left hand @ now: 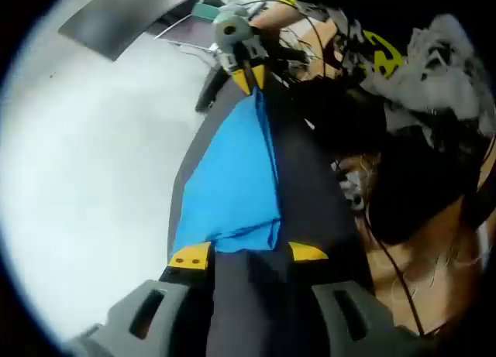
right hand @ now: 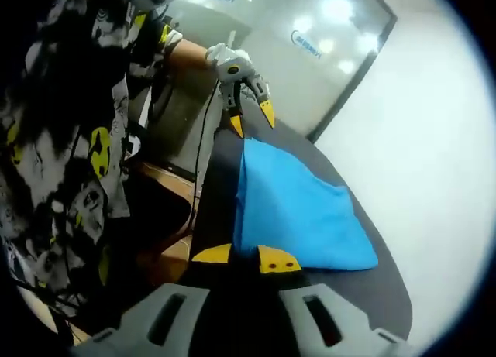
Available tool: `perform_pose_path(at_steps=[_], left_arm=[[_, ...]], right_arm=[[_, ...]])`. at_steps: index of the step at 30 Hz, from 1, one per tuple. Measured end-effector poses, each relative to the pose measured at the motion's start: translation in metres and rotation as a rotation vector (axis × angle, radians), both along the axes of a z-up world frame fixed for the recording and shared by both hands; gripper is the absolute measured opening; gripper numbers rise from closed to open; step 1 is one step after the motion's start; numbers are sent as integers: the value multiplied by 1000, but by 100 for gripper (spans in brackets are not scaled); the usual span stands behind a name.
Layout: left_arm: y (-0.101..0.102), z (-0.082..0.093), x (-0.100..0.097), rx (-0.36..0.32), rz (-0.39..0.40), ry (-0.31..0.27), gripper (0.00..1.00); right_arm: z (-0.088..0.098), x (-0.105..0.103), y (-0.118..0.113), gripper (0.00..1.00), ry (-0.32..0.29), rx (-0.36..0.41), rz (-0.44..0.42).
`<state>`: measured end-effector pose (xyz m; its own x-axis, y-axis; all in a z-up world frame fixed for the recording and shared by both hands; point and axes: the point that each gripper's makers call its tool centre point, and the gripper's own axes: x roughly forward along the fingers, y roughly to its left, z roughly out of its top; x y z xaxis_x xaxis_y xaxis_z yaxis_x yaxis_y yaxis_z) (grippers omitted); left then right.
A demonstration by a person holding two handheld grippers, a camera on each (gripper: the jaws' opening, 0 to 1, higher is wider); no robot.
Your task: Spread out the cloth and fold it
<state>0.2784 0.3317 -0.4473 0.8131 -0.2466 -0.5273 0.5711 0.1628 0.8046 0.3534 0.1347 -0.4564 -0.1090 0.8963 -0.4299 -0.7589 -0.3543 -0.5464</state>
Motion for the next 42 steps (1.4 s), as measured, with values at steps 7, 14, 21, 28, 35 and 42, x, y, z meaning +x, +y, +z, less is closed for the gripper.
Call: perform_pose_path(at_steps=[7, 14, 21, 28, 35, 42], left_arm=[[-7, -11, 4, -71, -35, 84, 26], [-4, -19, 3, -35, -47, 126, 21], [-3, -30, 1, -65, 2, 196, 2], [-1, 13, 16, -261, 78, 56, 0], [-2, 40, 19, -294, 97, -2, 0], [-10, 36, 16, -297, 112, -18, 0]], right_arm=[[3, 7, 3, 14, -67, -12, -11], [0, 10, 6, 11, -127, 11, 10], [-4, 10, 6, 0, -81, 44, 12], [11, 17, 4, 0, -9, 114, -57], [48, 22, -1, 0, -23, 204, -94], [49, 19, -7, 0, -59, 201, -135]])
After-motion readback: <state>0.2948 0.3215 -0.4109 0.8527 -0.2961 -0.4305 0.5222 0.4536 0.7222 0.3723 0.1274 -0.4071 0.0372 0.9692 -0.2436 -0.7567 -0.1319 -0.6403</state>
